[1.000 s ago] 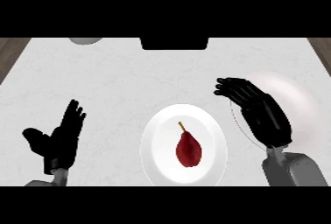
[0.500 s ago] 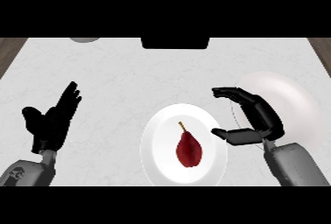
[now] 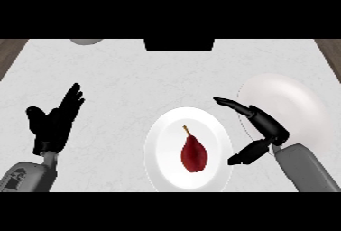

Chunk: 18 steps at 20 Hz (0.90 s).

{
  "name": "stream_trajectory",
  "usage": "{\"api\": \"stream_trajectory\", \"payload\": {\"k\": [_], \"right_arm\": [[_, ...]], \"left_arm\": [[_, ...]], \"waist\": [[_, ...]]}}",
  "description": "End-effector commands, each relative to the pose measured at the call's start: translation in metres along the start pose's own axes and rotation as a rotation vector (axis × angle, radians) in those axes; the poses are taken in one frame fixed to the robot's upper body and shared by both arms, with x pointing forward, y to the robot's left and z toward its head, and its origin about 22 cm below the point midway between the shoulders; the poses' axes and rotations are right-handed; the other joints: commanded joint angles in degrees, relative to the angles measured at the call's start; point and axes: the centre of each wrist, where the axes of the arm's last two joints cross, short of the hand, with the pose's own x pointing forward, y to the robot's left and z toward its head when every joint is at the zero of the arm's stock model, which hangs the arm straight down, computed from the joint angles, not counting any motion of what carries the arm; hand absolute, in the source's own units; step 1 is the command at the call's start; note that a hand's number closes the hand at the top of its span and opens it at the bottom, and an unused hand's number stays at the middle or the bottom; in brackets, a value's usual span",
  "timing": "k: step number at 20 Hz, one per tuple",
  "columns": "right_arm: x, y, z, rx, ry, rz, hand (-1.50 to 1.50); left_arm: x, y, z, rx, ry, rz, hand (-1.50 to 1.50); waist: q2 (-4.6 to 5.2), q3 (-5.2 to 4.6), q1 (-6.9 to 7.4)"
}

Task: Pick the pear from the plate and place it in the plate

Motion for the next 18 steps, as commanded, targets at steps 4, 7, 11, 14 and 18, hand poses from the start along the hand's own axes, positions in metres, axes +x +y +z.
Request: {"api": "stream_trajectory", "payload": {"k": [4, 7, 11, 14, 18], "right_arm": [[0.018, -0.015, -0.026, 0.096, 0.056, 0.128, -1.5], [0.041, 0.007, -0.047, 0.172, 0.105, 0.175, -1.5], [0.044, 0.019, -0.042, 0.28, 0.181, 0.223, -1.5], [0.064, 0.017, -0.044, 0.288, 0.197, 0.331, -1.5], [0.053, 0.028, -0.07, 0.322, 0.24, 0.396, -1.5]], "left_arm": [[0.01, 0.014, 0.001, 0.016, -0.015, -0.009, 0.0], [-0.013, -0.003, 0.003, -0.003, 0.012, 0.004, 0.0], [0.0, 0.0, -0.003, 0.0, -0.008, -0.001, 0.0], [-0.01, 0.012, 0.004, 0.008, 0.008, -0.012, 0.0], [-0.006, -0.01, 0.008, -0.016, 0.018, 0.007, 0.0]], "waist": [[-0.14, -0.03, 0.0], [-0.19, -0.07, -0.19], [-0.21, -0.05, -0.19], [-0.31, -0.07, -0.44], [-0.13, -0.02, 0.19]]}}
